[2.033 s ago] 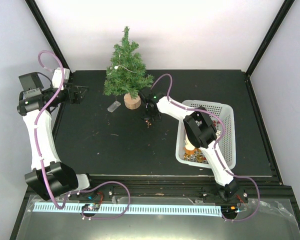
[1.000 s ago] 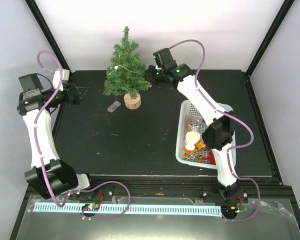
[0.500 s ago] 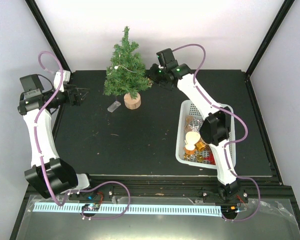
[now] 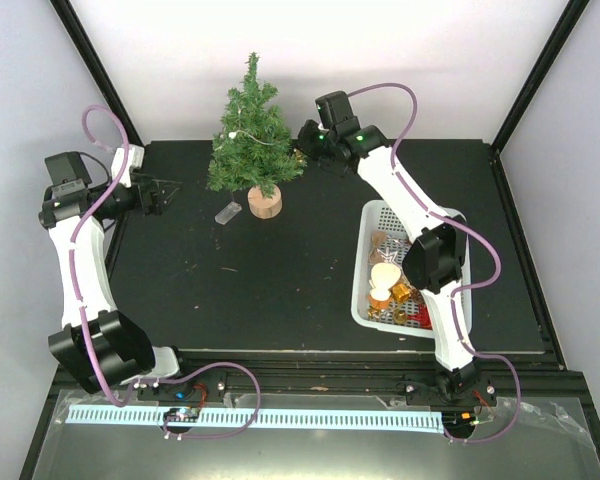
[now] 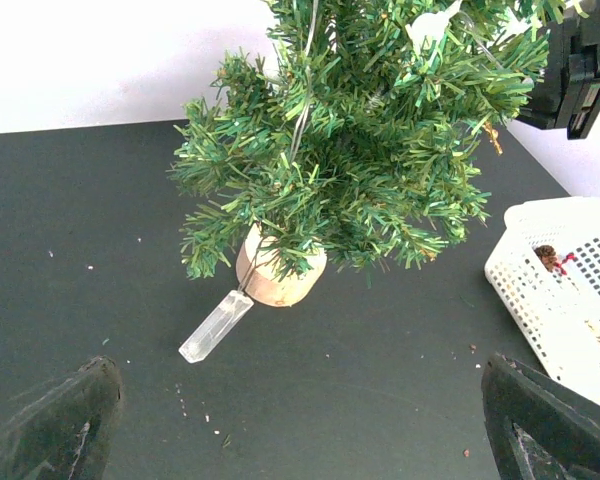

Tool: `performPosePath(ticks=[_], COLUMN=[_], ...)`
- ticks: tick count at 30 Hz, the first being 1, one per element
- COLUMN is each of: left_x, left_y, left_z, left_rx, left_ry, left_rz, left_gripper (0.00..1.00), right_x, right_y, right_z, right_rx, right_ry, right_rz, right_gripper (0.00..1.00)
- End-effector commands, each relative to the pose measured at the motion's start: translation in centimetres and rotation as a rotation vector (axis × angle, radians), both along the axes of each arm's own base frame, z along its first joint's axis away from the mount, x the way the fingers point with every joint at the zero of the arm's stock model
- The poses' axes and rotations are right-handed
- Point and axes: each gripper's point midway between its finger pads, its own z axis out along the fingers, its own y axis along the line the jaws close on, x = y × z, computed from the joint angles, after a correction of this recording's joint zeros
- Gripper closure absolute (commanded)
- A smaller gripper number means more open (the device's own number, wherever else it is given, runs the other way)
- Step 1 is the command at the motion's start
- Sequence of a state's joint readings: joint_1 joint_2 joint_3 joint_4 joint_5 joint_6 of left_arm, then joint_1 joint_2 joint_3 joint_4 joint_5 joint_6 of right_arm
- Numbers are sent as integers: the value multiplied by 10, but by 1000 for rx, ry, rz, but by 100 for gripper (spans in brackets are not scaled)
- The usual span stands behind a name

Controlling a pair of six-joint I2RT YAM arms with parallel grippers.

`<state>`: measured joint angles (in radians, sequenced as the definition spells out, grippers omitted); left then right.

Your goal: Decorate the small christmas tree

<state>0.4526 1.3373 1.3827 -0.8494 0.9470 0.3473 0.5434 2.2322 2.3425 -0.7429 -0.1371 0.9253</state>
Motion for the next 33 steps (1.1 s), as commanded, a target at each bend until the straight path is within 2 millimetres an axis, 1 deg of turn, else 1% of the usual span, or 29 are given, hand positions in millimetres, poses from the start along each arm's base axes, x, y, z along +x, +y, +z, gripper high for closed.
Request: performPosePath(ticks=[1, 5, 9, 12, 17, 23, 29, 33], left_x=[-3, -3, -4, -6, -8, -9, -9, -9], left_y=[0, 0, -1, -2, -3, -3, -2, -2], left_z=[-2, 0, -6, -10, -13, -14, -18, -20], left_rx=[-8, -11, -19, -24, -21, -25, -34, -39], left_ry=[4, 1, 14, 21, 25, 27, 35, 38], left_rz=[-16, -17, -20, -24, -29, -34, -38, -42], left_gripper=[2, 2, 2, 2, 2, 2, 2, 2], right_x=[-3, 1, 4, 5, 4, 4, 4, 4], right_y=[4, 12, 21, 30, 42, 43, 43, 44], right_z=[34, 33, 34, 28, 13, -1, -10, -16], right_rx=[71, 111, 144, 163, 182, 172, 167, 173], right_ry=[-50, -45, -46, -32, 6, 34, 52, 65], right_rz=[1, 5, 20, 30, 41, 33, 28, 25], right_gripper=[98, 97, 96, 96, 95, 95, 95, 92])
